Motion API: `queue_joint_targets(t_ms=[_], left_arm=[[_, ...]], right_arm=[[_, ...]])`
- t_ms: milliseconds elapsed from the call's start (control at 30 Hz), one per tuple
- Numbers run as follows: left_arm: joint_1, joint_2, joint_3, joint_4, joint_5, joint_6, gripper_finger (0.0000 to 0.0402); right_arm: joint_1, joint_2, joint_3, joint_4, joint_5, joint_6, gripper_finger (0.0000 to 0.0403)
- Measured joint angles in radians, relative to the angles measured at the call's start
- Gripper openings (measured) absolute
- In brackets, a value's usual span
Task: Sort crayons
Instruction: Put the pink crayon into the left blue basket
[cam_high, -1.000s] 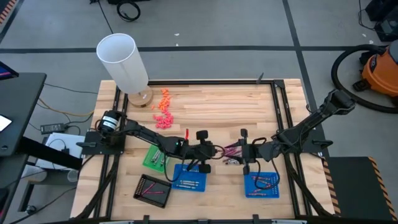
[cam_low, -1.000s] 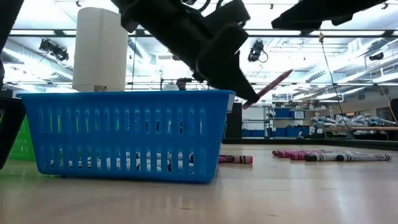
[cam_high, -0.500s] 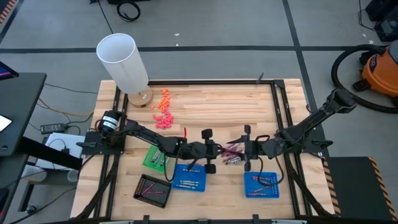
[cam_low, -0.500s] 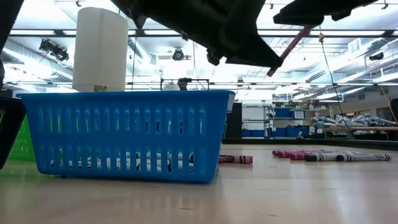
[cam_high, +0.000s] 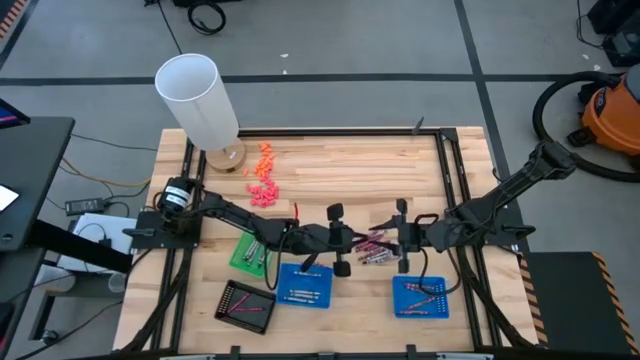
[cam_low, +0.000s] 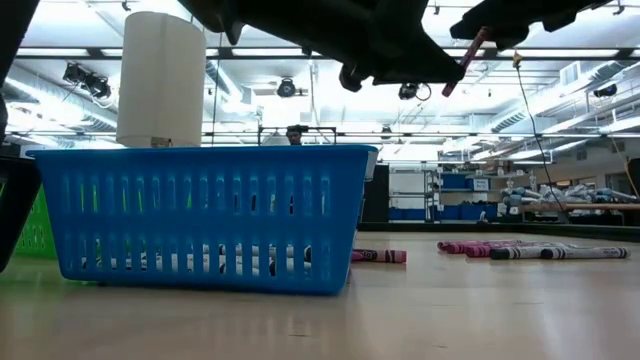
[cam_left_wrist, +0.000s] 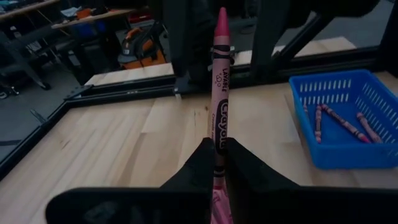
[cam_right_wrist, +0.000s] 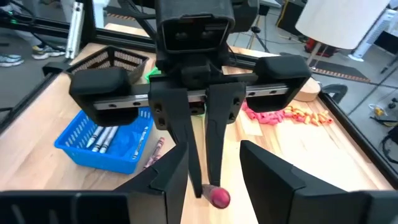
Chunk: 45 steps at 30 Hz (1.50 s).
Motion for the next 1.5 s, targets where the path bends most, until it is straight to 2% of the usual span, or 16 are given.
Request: queue_joint_targets(t_ms=[267,467,967,1067,1333,1500], left_arm=[[0.000,0.000,0.000,0.009,0.000,0.002,0.0024],[0.001,0.000,0.000,0.065,0.000,0.044,0.0024],[0.001,0.000,0.000,0.063,0.002,0.043,0.0028],[0.001,0.000,0.000,0.063,0.002,0.042,0.0052],[-0.011,-0.001,0.000,0.051,-0.018,0.031,0.0170],[-0.028,-0.001,0.000,-0.007,-0.015,-0.015,0.0197]], right_arm=[[0.008,-0.040,0.000,-0.085,-0.016,0.032,0.0155],[0.008,-0.040,0.000,-0.086,-0.023,0.034,0.0148],[0.008,-0.040,0.000,-0.112,-0.036,0.021,0.0035],[0.008,-0.040,0.001,-0.118,-0.038,0.024,0.0035],[0.004,-0.042,0.001,-0.163,-0.080,0.081,0.0046],[0.004,-0.042,0.014,-0.245,-0.193,0.167,0.0047]])
